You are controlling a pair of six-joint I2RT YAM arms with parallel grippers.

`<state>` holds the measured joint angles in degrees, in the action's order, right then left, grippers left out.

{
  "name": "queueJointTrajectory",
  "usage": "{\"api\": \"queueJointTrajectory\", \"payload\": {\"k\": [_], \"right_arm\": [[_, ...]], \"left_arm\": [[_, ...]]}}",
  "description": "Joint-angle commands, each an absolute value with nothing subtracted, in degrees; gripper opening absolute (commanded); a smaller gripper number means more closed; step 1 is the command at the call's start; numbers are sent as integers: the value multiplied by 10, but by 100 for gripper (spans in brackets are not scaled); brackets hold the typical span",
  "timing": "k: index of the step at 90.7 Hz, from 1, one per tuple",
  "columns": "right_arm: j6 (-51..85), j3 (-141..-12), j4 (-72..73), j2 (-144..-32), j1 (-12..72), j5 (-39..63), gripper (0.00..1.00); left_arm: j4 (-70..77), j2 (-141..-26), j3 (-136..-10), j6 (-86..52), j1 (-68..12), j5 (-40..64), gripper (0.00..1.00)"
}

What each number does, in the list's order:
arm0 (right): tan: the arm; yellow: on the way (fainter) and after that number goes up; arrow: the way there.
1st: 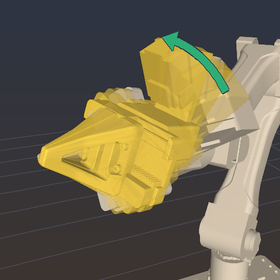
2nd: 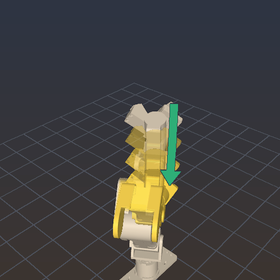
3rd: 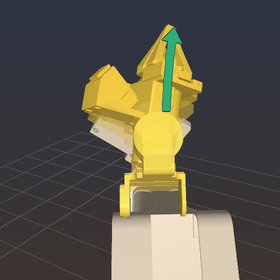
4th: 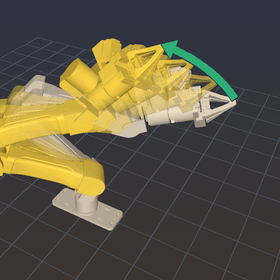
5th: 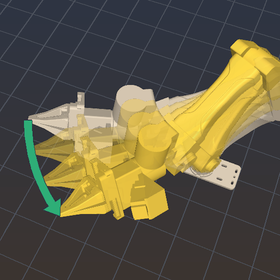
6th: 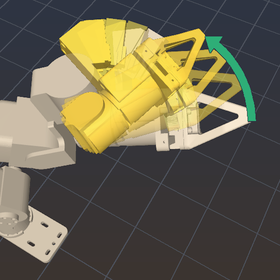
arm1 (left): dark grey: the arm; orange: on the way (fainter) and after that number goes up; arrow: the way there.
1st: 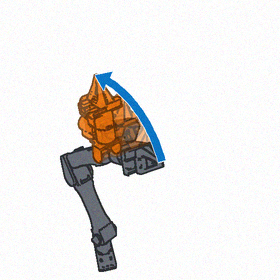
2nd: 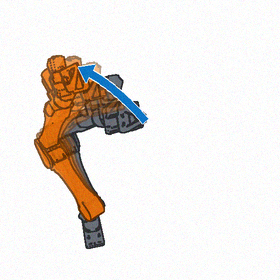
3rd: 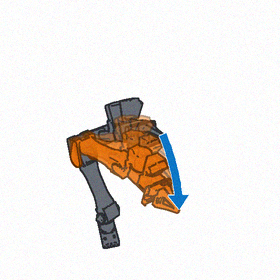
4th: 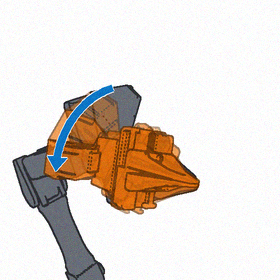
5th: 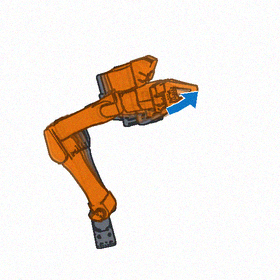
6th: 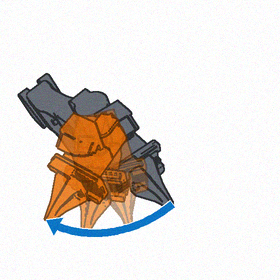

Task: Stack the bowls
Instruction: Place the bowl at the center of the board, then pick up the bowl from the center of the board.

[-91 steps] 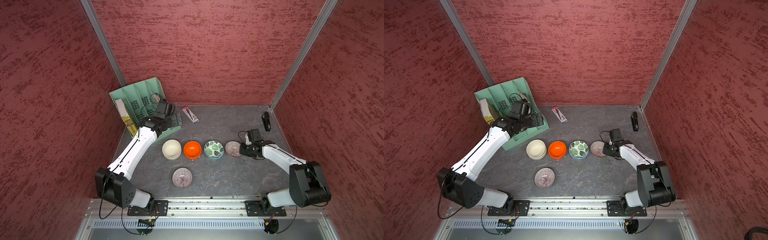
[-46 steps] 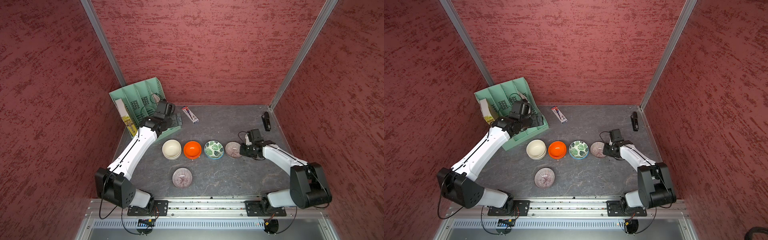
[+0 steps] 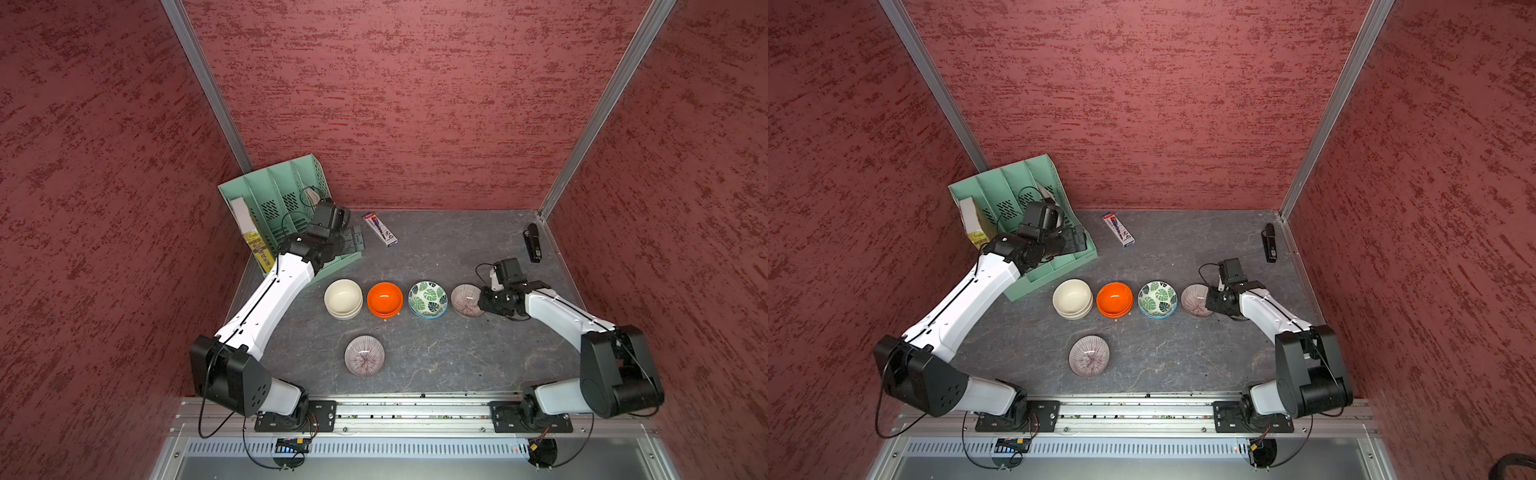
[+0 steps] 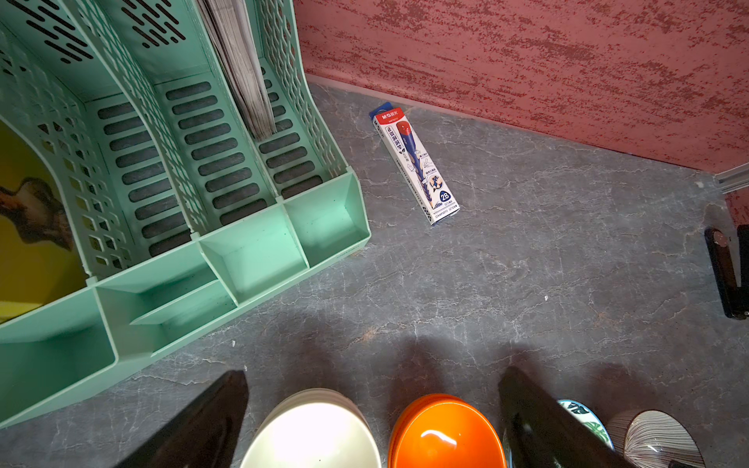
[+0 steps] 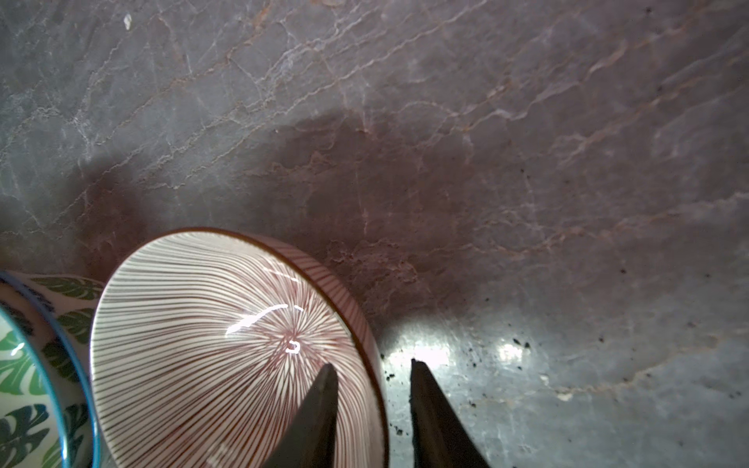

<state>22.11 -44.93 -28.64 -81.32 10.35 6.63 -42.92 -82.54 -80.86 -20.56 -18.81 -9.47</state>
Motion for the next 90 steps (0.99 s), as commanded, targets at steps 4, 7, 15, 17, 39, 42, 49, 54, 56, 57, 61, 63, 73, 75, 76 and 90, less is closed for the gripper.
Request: {"api": "queueJointTrajectory", "payload": {"k": [4, 7, 15, 17, 39, 42, 49, 54, 56, 57, 61, 63, 73, 75, 76, 90], "right_arm": [[225, -453, -298, -758, 110, 49, 38], [225, -458, -307, -737, 114, 44, 40], [220, -480, -345, -680, 133, 27, 43], [217, -488, -355, -667, 141, 27, 43], [206, -582, -367, -700, 365, 41, 48], [208, -592, -358, -726, 404, 39, 48], [210, -625, -348, -788, 489, 21, 48], [210, -657, -349, -851, 540, 7, 48], [211, -671, -348, -871, 555, 5, 48], [211, -677, -348, -882, 564, 4, 48], [210, -701, -347, -920, 589, 1, 48], [211, -712, -348, -941, 597, 0, 48], [216, -749, -346, -1003, 619, 1, 48], [218, -752, -345, -1010, 621, 2, 48], [219, -753, -343, -1013, 622, 3, 48], [225, -752, -341, -1022, 630, 2, 48]], "left_arm": [[-433, -810, -812, -194, -186, -104, 100], [-434, -809, -813, -193, -186, -105, 100], [-436, -811, -815, -192, -186, -106, 100], [-436, -813, -815, -192, -186, -106, 100], [-448, -823, -827, -206, -176, -113, 100], [-451, -822, -828, -208, -172, -111, 100], [-456, -816, -826, -213, -162, -110, 100], [-459, -809, -822, -213, -157, -110, 100], [-459, -806, -821, -213, -154, -109, 100], [-460, -805, -820, -213, -153, -109, 100], [-460, -800, -817, -213, -147, -106, 100], [-461, -797, -815, -213, -144, -105, 100], [-462, -782, -808, -210, -132, -100, 100], [-463, -780, -806, -209, -129, -99, 100], [-463, -779, -805, -209, -129, -98, 100], [-462, -765, -795, -207, -117, -93, 100]]}}
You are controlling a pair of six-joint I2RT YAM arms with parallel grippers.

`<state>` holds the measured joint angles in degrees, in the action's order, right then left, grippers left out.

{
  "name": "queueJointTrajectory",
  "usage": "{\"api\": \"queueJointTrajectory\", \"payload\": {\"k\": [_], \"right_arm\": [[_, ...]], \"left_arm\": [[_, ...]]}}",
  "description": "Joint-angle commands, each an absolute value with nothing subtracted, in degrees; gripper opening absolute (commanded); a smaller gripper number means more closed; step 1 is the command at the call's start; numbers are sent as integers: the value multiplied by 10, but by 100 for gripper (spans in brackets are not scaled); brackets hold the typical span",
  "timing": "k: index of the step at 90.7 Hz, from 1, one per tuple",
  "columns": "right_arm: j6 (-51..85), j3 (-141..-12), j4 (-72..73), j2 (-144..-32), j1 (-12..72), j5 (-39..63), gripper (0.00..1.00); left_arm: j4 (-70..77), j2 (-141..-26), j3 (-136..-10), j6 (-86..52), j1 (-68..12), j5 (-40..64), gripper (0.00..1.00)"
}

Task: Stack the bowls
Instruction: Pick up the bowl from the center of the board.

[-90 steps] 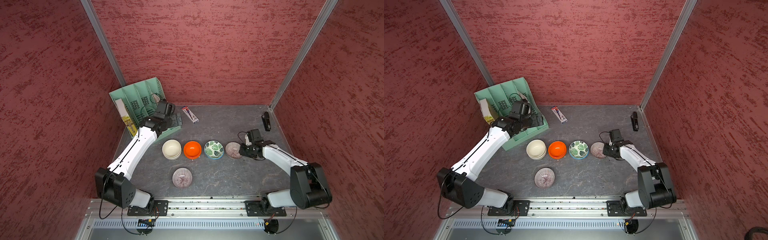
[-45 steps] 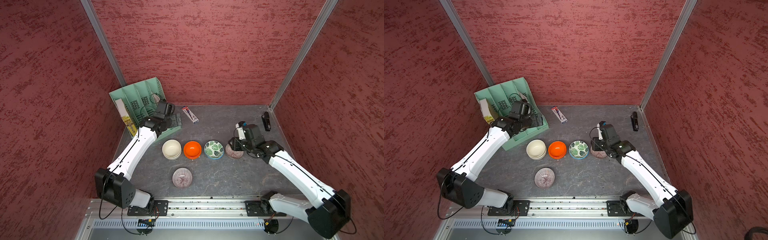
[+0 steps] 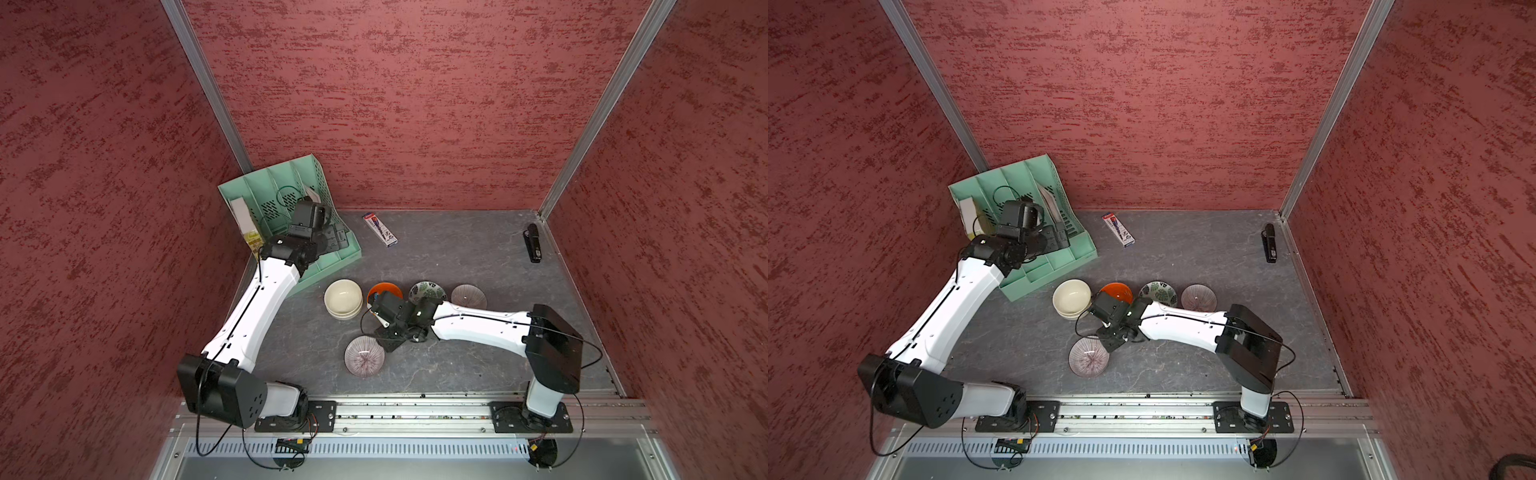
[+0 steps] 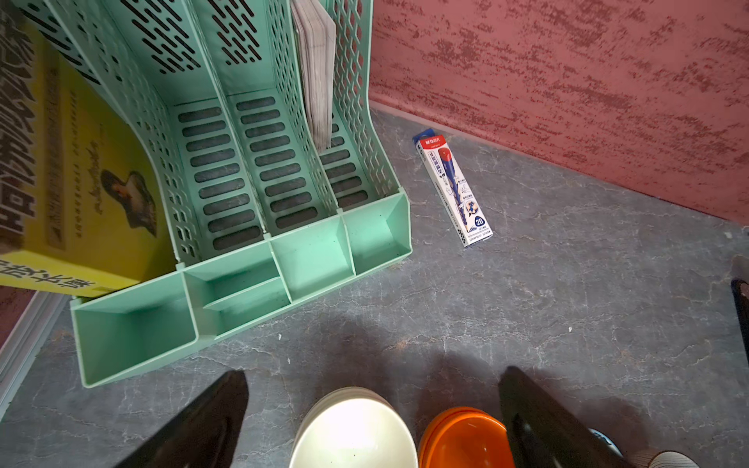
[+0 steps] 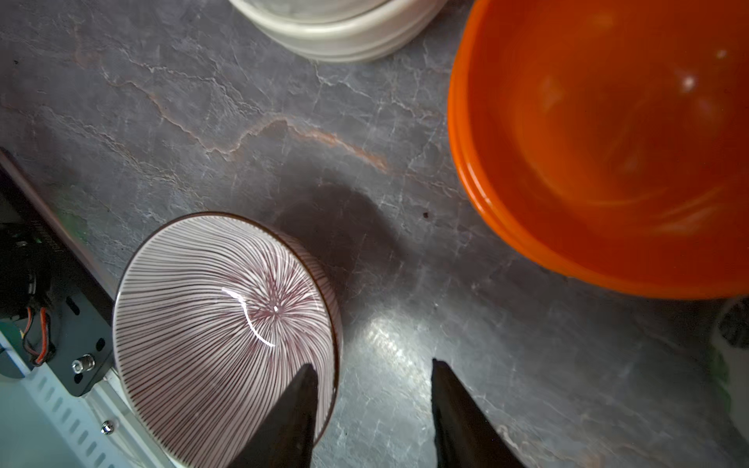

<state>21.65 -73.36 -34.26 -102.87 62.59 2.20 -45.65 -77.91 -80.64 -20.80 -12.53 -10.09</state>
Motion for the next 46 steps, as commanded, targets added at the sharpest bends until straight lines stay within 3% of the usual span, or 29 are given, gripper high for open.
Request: {"api": "queueJointTrajectory", "payload": {"k": [1, 46], "right_arm": [[225, -751, -341, -1021, 630, 2, 48], [238, -752, -307, -1073, 656, 30, 47]], "left_arm": [[-462, -765, -795, -207, -117, -93, 100], [-453, -770, -789, -208, -112, -83, 100]]}}
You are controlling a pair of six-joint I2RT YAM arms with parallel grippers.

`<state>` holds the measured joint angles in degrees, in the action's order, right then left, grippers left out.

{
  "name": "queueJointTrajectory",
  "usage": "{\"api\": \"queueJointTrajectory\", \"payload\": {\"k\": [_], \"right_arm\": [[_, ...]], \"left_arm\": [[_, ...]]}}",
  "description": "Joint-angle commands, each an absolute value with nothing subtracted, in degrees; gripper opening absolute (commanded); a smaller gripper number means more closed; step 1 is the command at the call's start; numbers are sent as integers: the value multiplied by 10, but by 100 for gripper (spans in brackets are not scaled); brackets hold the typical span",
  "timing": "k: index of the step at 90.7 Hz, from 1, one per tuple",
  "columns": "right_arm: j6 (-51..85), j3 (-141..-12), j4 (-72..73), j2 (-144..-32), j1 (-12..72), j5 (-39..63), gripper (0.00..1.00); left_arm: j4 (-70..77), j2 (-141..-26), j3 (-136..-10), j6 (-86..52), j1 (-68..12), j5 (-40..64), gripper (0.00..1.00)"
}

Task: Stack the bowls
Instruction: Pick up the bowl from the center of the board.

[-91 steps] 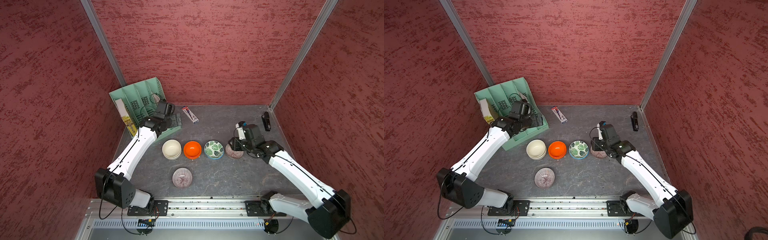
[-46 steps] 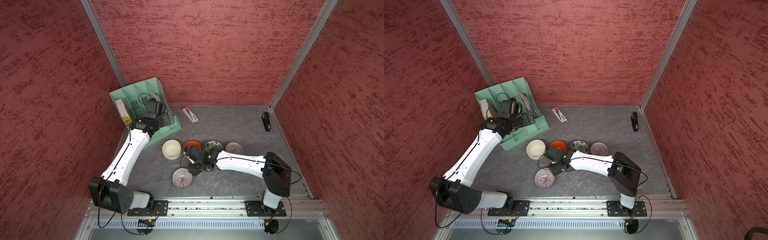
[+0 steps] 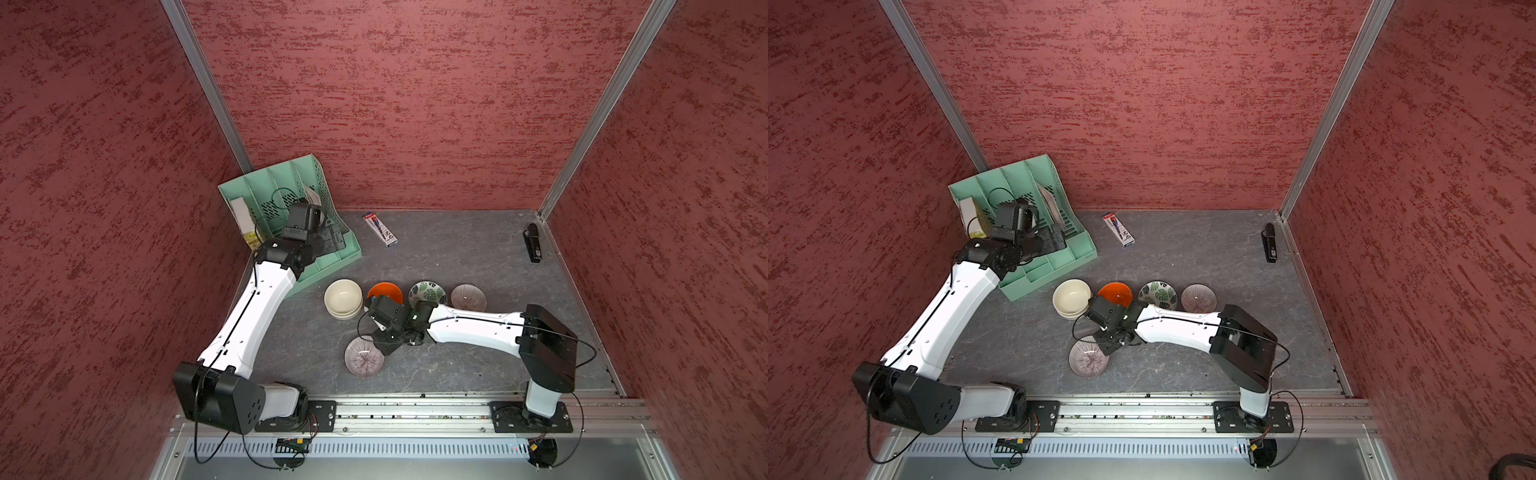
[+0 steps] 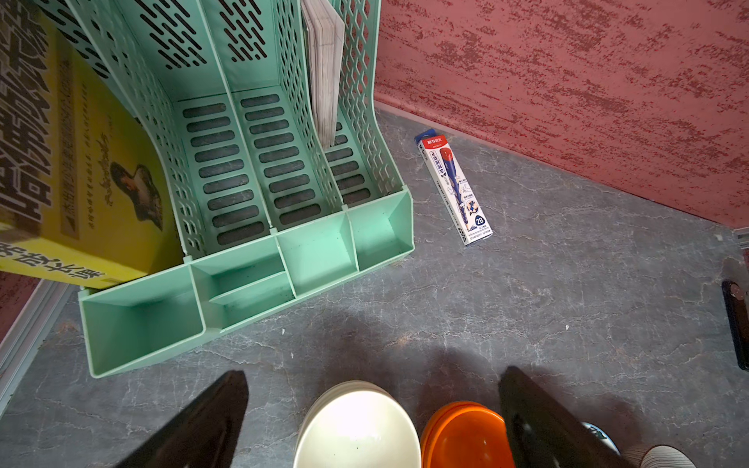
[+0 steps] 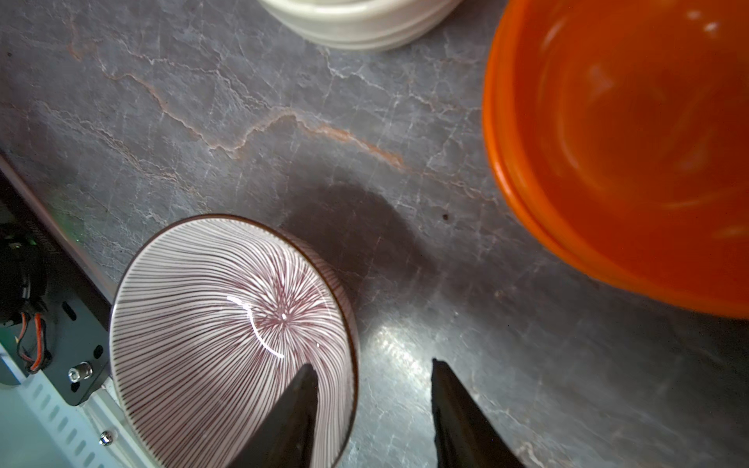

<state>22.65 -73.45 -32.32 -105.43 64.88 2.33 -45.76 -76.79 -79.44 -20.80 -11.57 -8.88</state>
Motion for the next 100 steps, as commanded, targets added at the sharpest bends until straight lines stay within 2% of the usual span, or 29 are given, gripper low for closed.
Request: {"api": "queueJointTrajectory", "payload": {"k": [1, 12, 28, 40, 66, 79, 100], "right_arm": [[238, -752, -307, -1073, 656, 30, 47], [237, -761, -309, -1084, 655, 30, 42], [236, -770, -314, -1083, 656, 20, 19], [231, -768, -315, -1055, 656, 21, 7], [207, -744, -360, -920, 624, 24, 2], [186, -702, -393, -810, 534, 27, 2], [171, -597, -401, -659, 282, 88, 2]], "left_arm": [[-454, -770, -790, -208, -112, -83, 100], [-453, -771, -791, -208, -112, -81, 100], [-451, -771, -791, -209, -112, -79, 100], [-451, -772, -794, -209, -113, -79, 100], [-455, -775, -805, -210, -117, -79, 100], [-454, -782, -810, -211, -125, -79, 100], [-450, -794, -814, -211, -138, -83, 100]]}}
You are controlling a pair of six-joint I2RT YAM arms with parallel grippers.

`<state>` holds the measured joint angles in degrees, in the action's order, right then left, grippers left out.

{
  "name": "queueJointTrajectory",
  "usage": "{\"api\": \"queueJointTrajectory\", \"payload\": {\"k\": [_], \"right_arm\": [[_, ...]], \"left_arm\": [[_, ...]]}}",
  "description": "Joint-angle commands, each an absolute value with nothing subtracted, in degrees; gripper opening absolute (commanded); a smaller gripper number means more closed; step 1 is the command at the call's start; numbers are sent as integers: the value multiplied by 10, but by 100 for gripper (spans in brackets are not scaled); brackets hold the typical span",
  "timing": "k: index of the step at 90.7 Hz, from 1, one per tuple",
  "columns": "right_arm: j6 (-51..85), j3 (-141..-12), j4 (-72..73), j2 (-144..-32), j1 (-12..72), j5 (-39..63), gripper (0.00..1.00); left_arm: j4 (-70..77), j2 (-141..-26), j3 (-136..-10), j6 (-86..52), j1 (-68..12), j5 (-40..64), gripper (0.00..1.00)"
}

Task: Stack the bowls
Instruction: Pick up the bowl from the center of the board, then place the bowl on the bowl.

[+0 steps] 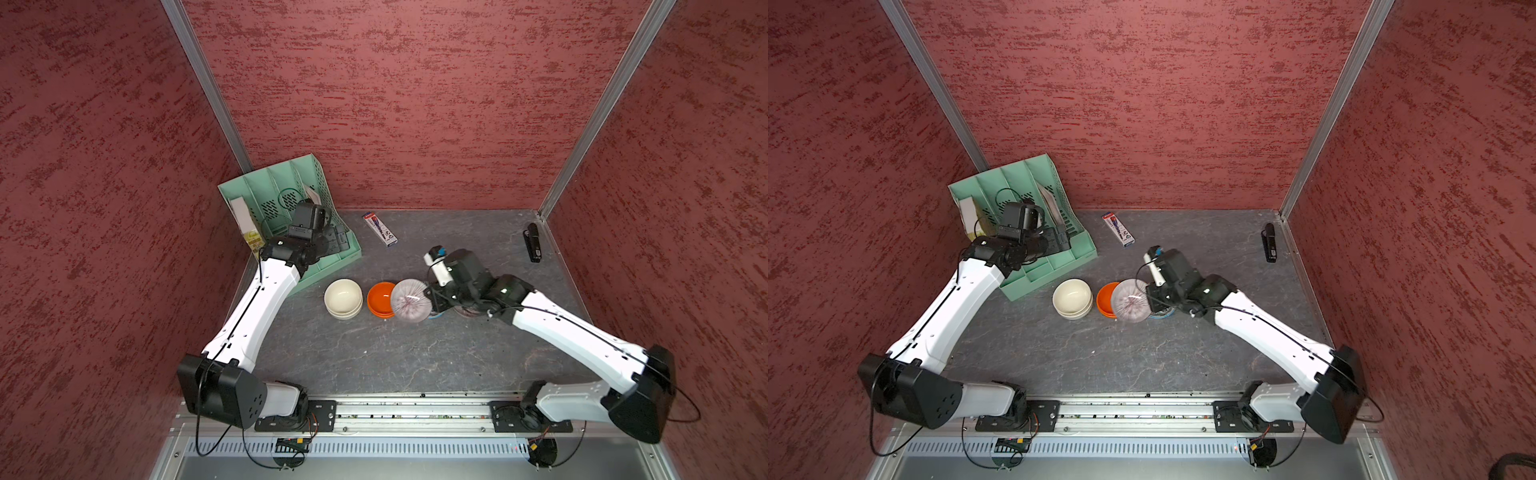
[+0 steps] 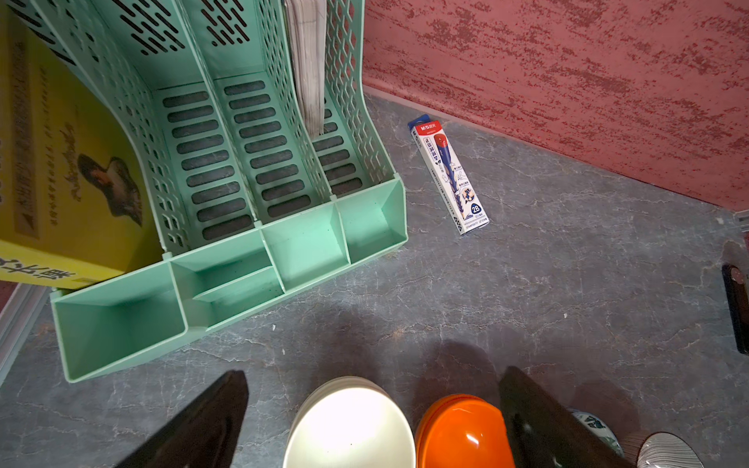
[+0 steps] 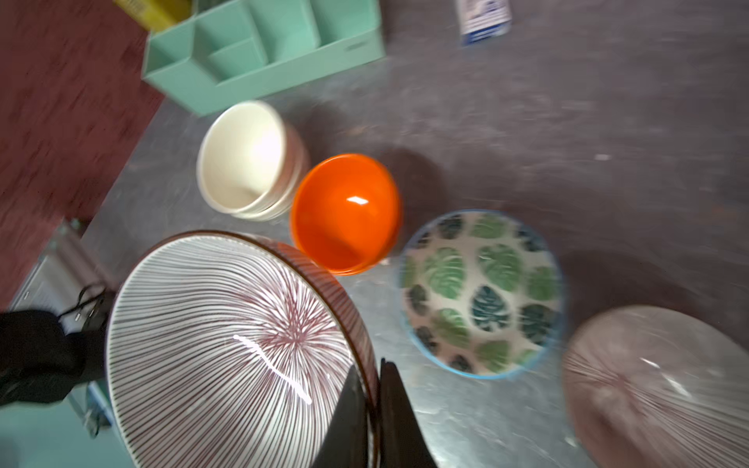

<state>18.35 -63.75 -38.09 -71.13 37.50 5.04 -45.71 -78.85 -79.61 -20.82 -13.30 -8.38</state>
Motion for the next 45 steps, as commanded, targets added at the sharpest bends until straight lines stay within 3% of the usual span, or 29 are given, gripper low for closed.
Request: {"api": "queueJointTrajectory", "payload": {"k": [1, 19, 45], "right_arm": [[171, -593, -401, -654, 270, 90, 2], [169, -548, -389, -655, 144, 107, 2], [156, -537, -374, -713, 99, 105, 2]], "left_arm": [[-450, -795, -814, -211, -139, -83, 100], [-447, -815, -824, -211, -153, -85, 100], [-451, -818, -828, -202, -163, -100, 100]]}}
